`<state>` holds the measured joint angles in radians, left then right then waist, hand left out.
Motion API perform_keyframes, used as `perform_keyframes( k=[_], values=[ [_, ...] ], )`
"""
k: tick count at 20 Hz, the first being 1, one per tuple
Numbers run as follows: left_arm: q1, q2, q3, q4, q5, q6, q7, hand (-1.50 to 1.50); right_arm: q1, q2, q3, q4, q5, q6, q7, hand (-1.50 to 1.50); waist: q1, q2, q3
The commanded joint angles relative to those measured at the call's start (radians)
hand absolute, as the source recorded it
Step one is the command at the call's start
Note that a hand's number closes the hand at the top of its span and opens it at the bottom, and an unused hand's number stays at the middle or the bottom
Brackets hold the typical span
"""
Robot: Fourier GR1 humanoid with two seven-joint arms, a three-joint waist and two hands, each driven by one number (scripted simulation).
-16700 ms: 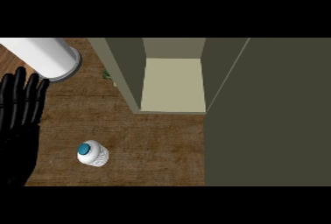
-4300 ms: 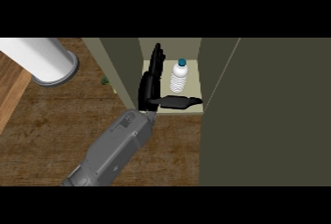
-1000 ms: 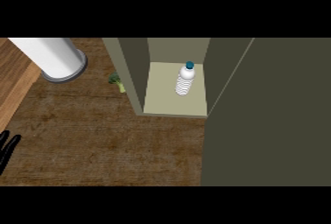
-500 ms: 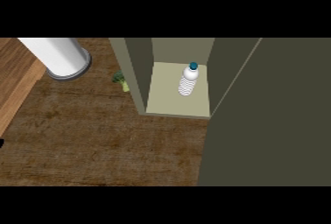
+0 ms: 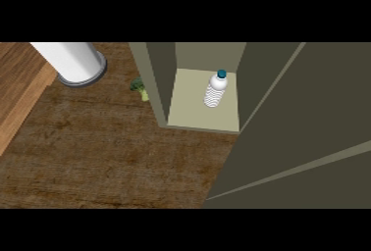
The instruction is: Pick up the bottled water, place it into the cabinet and close the cabinet
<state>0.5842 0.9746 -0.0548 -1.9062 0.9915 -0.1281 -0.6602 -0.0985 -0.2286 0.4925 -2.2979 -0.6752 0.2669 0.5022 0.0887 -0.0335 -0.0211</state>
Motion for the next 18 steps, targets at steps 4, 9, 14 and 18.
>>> perform_keyframes(
  k=[4,9,14,18],
  values=[
    [0.039,0.032,0.073,0.025,0.035,-0.09,-0.019,-1.5,-0.303,0.201,0.139,0.126,0.192,-0.228,0.138,1.5,0.029,0.016,0.007],
    [0.077,0.038,0.119,0.058,0.043,-0.175,-0.048,-1.5,-0.566,0.226,0.195,0.287,0.053,-0.327,0.207,1.5,0.05,0.028,0.012],
    [0.133,0.022,0.17,0.109,0.044,-0.247,-0.071,-1.5,-0.844,0.228,0.095,0.457,-0.168,-0.297,0.177,1.5,0.012,0.034,0.018],
    [0.199,-0.009,0.224,0.099,0.022,-0.279,-0.092,-1.5,-0.941,0.228,0.041,0.642,-0.244,-0.315,0.152,1.5,-0.016,0.034,0.02]
  ],
)
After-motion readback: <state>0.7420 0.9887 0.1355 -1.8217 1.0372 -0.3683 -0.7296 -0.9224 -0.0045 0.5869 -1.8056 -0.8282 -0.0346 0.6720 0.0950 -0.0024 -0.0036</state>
